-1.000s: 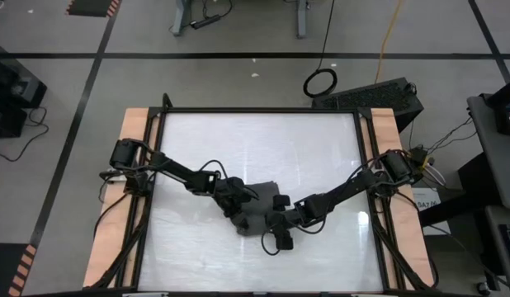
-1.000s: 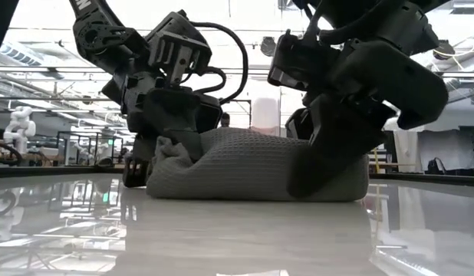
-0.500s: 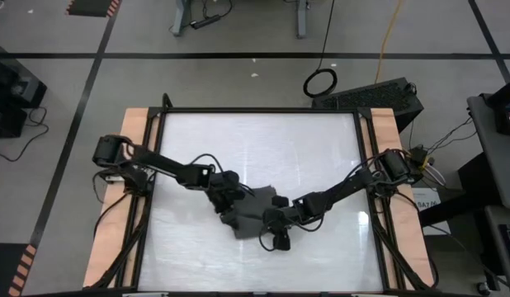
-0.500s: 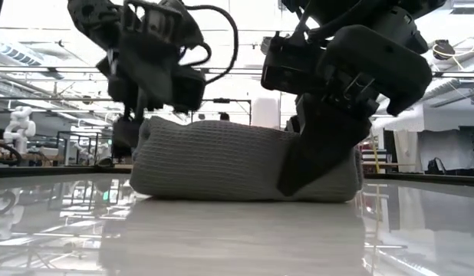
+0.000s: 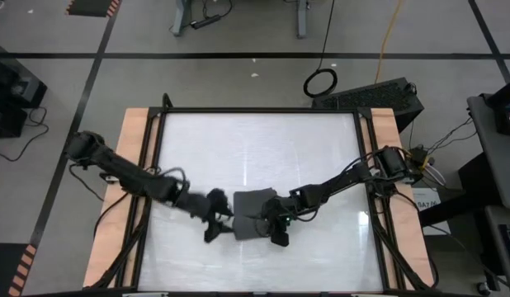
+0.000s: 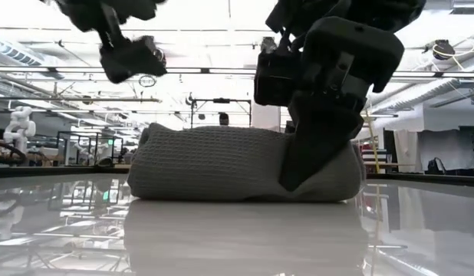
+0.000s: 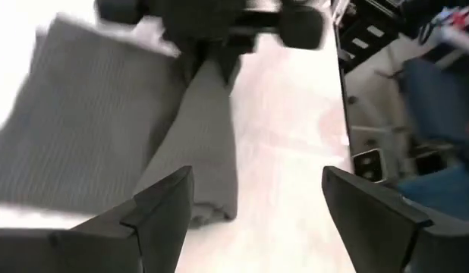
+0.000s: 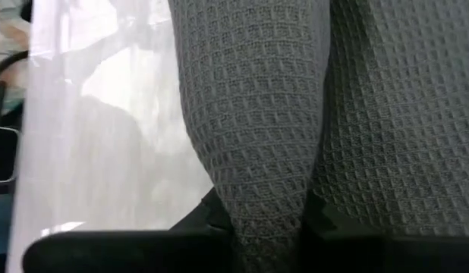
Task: Roll towel into tight, uniform cylinder
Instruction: Roll the gray towel
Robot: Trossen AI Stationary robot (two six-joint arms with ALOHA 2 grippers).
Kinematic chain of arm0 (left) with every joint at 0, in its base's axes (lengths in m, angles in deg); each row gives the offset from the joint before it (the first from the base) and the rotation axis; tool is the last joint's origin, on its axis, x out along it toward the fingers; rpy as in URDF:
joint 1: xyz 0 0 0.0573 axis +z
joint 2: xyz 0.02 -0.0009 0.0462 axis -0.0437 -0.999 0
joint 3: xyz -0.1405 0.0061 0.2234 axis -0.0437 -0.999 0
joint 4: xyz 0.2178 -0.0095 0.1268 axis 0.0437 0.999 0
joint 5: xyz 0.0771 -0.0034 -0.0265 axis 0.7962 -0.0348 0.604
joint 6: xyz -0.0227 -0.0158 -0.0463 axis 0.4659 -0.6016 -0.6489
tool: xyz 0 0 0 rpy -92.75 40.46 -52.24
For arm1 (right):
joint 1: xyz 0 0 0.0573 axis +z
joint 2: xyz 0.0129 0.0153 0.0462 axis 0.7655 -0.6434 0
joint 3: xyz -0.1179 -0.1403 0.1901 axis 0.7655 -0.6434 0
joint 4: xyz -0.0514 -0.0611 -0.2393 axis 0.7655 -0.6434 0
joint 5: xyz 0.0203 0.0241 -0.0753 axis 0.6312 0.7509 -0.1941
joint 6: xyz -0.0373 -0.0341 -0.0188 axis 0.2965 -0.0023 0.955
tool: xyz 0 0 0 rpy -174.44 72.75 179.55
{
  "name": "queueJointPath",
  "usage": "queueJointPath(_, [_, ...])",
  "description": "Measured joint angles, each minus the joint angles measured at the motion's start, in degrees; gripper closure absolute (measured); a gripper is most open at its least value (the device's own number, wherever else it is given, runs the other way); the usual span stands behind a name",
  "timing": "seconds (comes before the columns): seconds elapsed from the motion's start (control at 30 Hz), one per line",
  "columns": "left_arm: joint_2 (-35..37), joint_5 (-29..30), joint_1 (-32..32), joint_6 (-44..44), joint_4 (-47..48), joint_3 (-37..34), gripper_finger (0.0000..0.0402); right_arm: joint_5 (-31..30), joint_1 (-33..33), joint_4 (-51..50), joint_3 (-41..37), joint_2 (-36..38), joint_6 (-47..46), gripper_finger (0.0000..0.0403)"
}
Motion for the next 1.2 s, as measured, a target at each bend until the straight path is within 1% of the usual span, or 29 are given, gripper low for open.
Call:
queueJointPath(0.07, [-1.51,6.00,-3.60,2.04,-1.38,0.00,0.0108,2.38,-0.72,0.05,-0.02,-0.04,-0.17,0.0351])
queueJointPath(0.17, [-4.99,10.46,-7.05,2.26,-4.86,-0.02,0.0094,5.58,-1.62,-0.01,-0.07,-0.07,-0.29,0.0351])
queueJointPath(0.27, [-9.41,11.73,-9.28,3.56,-10.73,-0.02,0.0067,8.40,-2.72,-0.01,-0.07,-0.09,-0.39,0.0351])
queueJointPath(0.33, [-12.86,11.82,-9.66,4.83,-14.86,0.07,0.0046,9.78,-3.42,-0.08,-0.09,-0.11,-0.39,0.0351])
queueJointPath(0.43, [-17.21,12.76,-8.78,5.46,-15.48,1.84,0.0014,9.88,-3.91,-0.10,-0.09,-0.13,-0.37,0.0351])
queueJointPath(0.5, [-18.97,13.38,-8.17,7.28,-15.25,3.10,0.0005,9.87,-3.98,-0.10,-0.09,-0.11,-0.48,0.0351])
queueJointPath(0.67, [-21.12,14.66,-6.42,13.77,-15.16,6.73,0.0003,9.69,-3.96,-0.08,-0.09,-0.11,-0.63,0.0351])
queueJointPath(0.83, [-24.19,13.51,-5.83,12.24,-8.12,7.92,0.0002,9.39,-4.04,-0.02,-0.09,-0.09,-3.36,0.0351])
queueJointPath(1.0, [-25.86,13.65,-7.01,12.60,-7.69,8.20,0.0002,9.79,-4.07,0.11,-0.09,-0.09,-3.92,0.0351])
queueJointPath(1.2, [-28.38,14.02,-7.17,11.09,-4.94,8.26,0.0004,10.31,-4.14,0.62,-0.09,-0.09,-7.30,0.0351])
